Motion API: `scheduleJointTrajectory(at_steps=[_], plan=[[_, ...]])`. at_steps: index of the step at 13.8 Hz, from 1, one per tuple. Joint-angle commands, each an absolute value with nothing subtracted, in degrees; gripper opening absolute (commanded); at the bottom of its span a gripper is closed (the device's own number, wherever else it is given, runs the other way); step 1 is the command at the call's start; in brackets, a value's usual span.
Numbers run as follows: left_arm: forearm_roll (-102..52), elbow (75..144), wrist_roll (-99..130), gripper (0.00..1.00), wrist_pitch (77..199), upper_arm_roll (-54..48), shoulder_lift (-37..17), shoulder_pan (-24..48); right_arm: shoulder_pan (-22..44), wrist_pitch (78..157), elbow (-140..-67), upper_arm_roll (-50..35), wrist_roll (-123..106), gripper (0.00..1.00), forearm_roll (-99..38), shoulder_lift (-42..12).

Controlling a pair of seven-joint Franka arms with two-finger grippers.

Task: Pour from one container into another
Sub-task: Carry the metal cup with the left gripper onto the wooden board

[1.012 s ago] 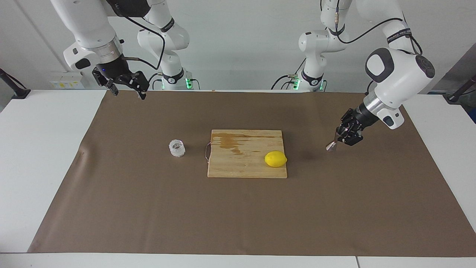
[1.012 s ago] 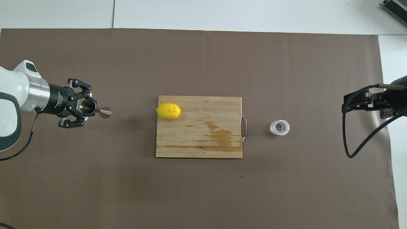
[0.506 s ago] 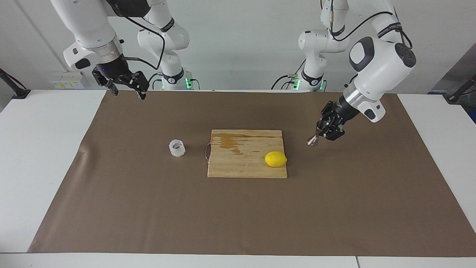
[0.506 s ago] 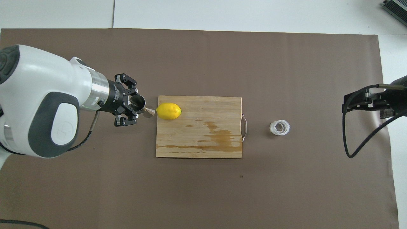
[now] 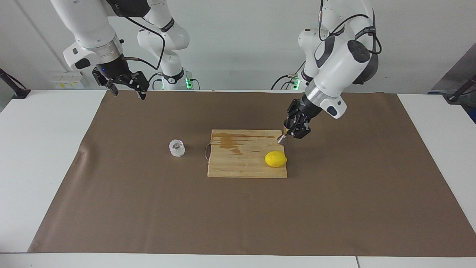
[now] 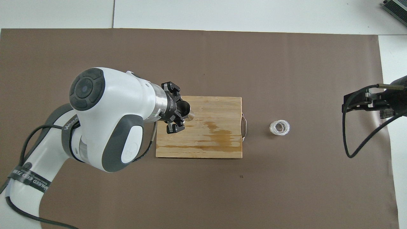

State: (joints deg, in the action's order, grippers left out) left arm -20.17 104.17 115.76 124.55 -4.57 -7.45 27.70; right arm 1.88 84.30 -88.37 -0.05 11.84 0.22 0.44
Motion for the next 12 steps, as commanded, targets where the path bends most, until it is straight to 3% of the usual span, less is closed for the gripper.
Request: scheduleJointTrajectory(at_steps=[1,4,12], plan=[[-19.34,101.87,120.04,0.00,126.30,-3.60,-11.15,31.98,1.23,83.58,-88.33,-0.44,11.95,1.00,-1.14,0.88],[-16.10,97.74,125.31,0.00,126.82,-3.60,-16.42,34.97,0.97,83.50,-88.42,-0.44,11.95,1.00,-1.14,0.88],[-12.83,97.47,133.06,0.00,131.39,-3.60,-20.65,39.37,1.93,83.58,-88.59,-0.88,11.78,1.00,-1.14,0.97]])
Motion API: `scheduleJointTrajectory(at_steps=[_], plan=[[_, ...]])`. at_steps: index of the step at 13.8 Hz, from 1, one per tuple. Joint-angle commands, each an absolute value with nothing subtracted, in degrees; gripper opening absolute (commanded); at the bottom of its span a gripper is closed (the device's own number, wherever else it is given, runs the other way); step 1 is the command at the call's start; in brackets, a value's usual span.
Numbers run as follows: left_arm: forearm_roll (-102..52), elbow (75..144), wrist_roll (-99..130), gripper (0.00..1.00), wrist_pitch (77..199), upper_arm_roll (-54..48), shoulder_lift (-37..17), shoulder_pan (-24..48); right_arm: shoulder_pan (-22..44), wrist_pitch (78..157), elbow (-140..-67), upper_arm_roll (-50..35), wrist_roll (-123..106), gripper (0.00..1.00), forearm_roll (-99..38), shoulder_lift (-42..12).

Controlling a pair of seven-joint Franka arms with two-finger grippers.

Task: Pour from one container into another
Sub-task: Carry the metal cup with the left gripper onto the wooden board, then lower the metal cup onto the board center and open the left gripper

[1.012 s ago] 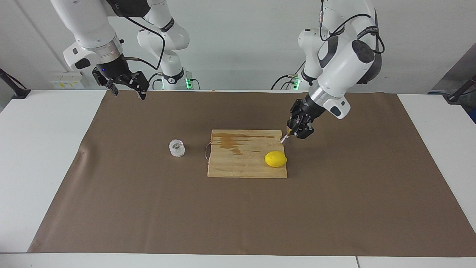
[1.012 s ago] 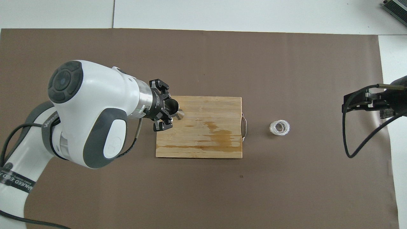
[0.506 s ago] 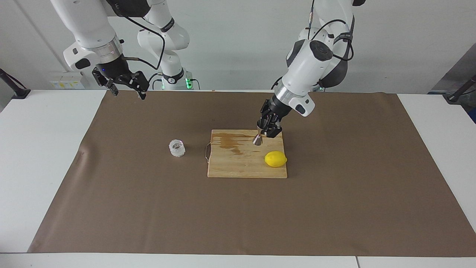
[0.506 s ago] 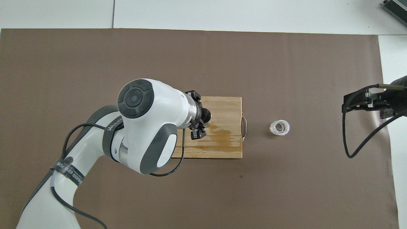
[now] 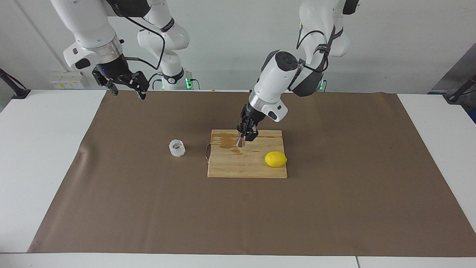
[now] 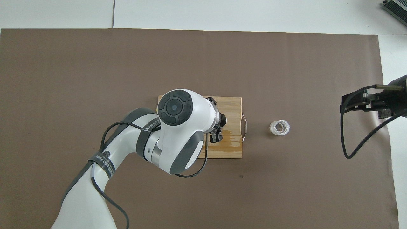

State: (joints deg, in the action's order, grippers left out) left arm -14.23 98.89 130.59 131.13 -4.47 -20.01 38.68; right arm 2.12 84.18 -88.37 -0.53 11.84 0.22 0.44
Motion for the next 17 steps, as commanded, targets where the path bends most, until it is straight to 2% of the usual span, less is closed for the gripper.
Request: scheduleJointTrajectory(at_steps=[1,13,15,17], plan=[[-12.31,97.47,133.59,0.00,131.48,-3.60,-20.65,39.37,2.11,83.93,-88.94,-0.88,11.78,1.00,-1.14,1.23],[-11.95,102.04,133.51,0.00,135.44,-3.60,-20.30,40.43,2.11,84.37,-90.18,-2.11,11.95,1.00,-1.23,1.76],[-11.95,102.13,133.33,0.05,135.62,-3.60,-20.30,40.43,2.11,84.37,-90.18,-2.11,11.95,1.00,-1.23,1.76],[-11.95,102.30,132.98,0.23,135.70,-3.60,-20.30,40.43,2.11,84.37,-90.18,-2.11,11.95,1.00,-1.23,1.76]])
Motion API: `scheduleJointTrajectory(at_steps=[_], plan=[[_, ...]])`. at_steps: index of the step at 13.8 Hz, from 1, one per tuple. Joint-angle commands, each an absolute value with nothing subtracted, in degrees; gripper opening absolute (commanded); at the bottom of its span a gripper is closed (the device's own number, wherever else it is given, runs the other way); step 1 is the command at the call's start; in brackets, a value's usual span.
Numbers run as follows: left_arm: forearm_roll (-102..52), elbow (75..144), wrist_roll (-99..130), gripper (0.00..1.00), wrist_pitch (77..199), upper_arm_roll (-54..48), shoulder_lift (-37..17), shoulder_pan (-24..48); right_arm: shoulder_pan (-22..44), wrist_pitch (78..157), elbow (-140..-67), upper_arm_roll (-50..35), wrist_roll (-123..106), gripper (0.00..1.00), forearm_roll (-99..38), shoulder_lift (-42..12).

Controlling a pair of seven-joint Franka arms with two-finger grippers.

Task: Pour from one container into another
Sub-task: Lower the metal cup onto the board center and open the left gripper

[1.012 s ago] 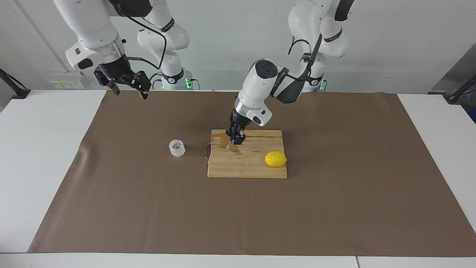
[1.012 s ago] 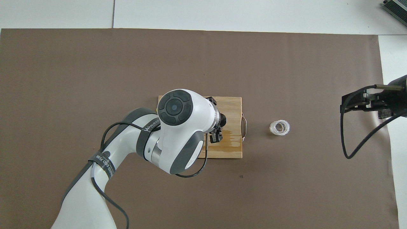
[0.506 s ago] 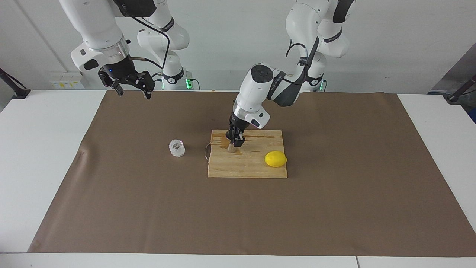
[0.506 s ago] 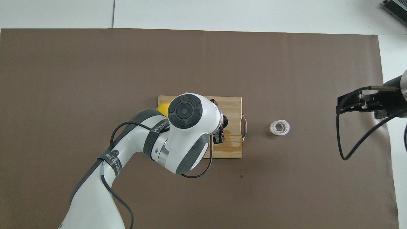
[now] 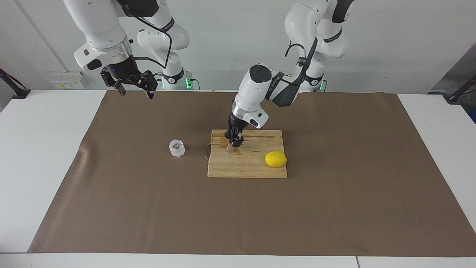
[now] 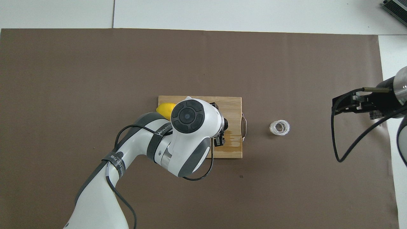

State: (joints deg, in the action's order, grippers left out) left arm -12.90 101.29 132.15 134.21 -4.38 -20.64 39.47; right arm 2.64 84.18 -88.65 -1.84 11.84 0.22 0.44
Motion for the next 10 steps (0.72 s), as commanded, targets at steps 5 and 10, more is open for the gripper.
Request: scheduleJointTrajectory(at_steps=[5,10], plan=[[-11.95,102.83,132.80,0.65,135.97,-3.60,-20.13,40.34,2.11,84.37,-90.18,-2.63,11.95,1.00,-1.23,1.76],[-9.77,102.04,132.45,1.00,133.69,-3.43,-19.95,39.99,2.11,84.37,-90.79,-2.72,8.29,1.00,-1.23,2.19]])
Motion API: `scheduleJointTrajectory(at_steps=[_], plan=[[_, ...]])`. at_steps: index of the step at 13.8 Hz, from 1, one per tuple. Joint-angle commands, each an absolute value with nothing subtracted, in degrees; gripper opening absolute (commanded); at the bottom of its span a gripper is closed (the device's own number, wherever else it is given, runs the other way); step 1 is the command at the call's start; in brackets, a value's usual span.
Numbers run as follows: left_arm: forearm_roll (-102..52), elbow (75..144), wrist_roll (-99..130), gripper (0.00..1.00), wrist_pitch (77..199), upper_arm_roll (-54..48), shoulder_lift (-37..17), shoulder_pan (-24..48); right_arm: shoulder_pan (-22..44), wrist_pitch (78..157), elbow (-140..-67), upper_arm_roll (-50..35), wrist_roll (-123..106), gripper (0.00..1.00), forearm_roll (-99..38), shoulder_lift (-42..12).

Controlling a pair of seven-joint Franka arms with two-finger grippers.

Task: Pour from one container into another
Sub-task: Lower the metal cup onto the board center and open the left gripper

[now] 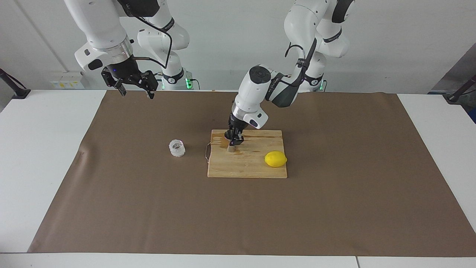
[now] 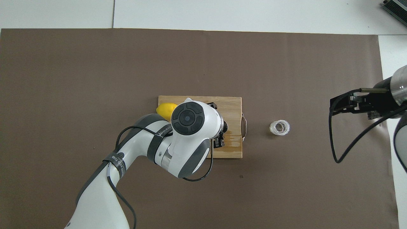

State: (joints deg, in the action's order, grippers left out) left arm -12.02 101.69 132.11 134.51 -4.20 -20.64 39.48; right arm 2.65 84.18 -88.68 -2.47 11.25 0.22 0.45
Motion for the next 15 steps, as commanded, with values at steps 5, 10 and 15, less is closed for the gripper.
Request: scheduleJointTrajectory(at_steps=[5,10,15], plan=[[-9.05,101.52,122.98,1.00,125.35,-3.08,-14.60,37.71,1.93,84.37,-92.72,-2.72,-4.01,1.00,-1.32,2.99],[-9.05,100.99,104.46,1.00,116.47,-2.99,-8.97,32.79,1.85,89.46,-101.05,-2.72,-17.71,1.00,-1.67,7.02],[-9.05,101.78,80.92,1.00,111.64,-3.08,-3.53,24.63,1.58,102.02,-115.73,-2.72,-39.41,1.00,-4.48,13.18]])
